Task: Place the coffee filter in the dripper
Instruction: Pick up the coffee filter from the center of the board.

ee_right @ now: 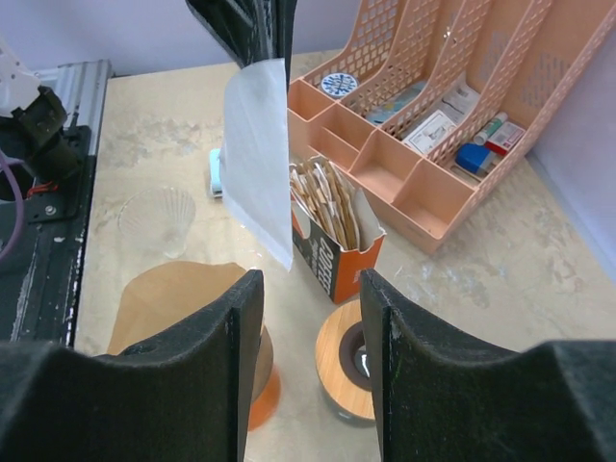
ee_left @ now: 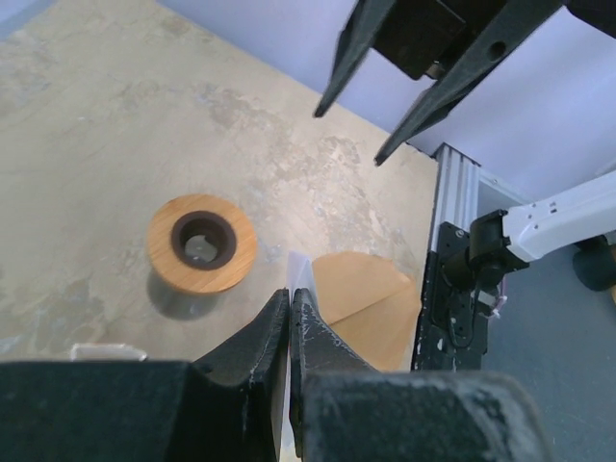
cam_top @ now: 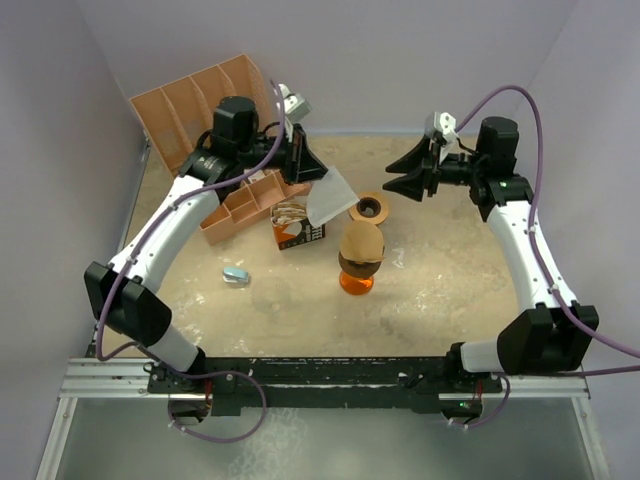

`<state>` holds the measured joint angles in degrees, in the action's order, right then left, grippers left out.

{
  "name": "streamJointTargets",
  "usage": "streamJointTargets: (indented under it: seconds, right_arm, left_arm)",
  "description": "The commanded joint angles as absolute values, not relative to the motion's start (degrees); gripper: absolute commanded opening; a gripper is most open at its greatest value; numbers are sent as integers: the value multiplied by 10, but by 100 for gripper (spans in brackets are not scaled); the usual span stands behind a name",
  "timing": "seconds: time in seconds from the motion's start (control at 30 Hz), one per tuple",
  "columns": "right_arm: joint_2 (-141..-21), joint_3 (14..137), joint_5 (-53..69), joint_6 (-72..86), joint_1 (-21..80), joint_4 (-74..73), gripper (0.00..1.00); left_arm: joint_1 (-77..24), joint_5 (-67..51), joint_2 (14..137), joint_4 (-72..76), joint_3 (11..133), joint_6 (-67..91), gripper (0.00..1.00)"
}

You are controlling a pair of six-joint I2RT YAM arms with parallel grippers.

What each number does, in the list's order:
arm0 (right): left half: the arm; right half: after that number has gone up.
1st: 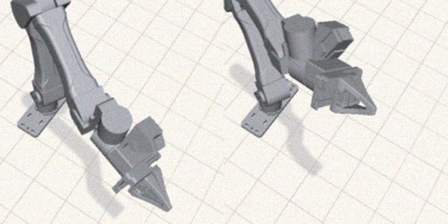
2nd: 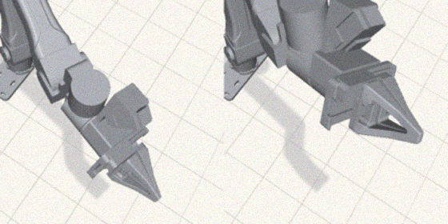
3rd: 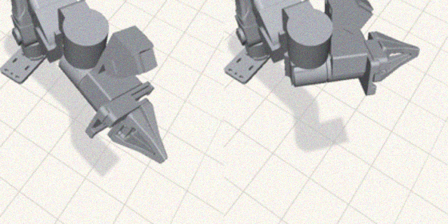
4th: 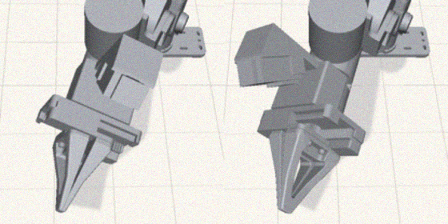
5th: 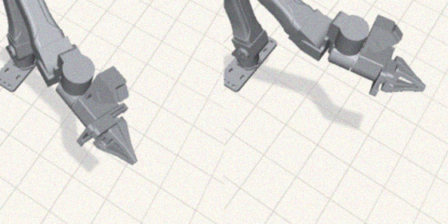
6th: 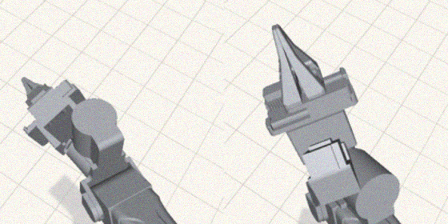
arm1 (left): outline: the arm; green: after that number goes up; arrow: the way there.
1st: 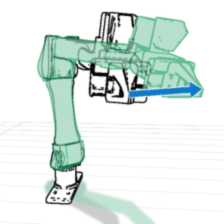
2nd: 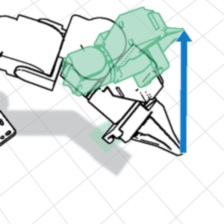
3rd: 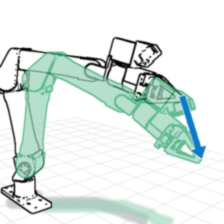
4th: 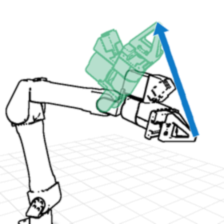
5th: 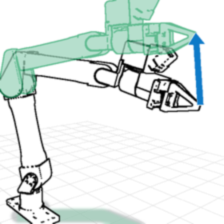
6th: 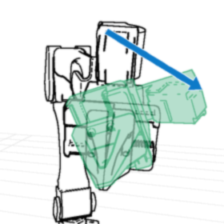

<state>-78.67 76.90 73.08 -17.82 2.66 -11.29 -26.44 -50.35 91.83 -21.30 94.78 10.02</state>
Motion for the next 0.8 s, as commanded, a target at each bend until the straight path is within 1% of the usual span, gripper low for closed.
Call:
streamJointTargets:
  seconds: [0.0,0.13,0.27,0.47,0.77]
  right_arm:
    - [-769,797,693,-198,47,-101,48]
    - [-768,802,642,-197,110,-82,48]
    - [-783,810,652,-194,130,-75,48]
    - [-806,825,653,-194,148,-73,48]
    - [-804,806,642,-193,149,-72,47]
  left_arm:
    - [-211,-508,861,-167,918,124,0]
    - [-151,-502,831,-101,867,185,0]
    - [-116,-501,808,-68,829,209,0]
    - [-93,-485,798,-89,802,176,0]
    - [-94,-484,856,-116,824,115,0]
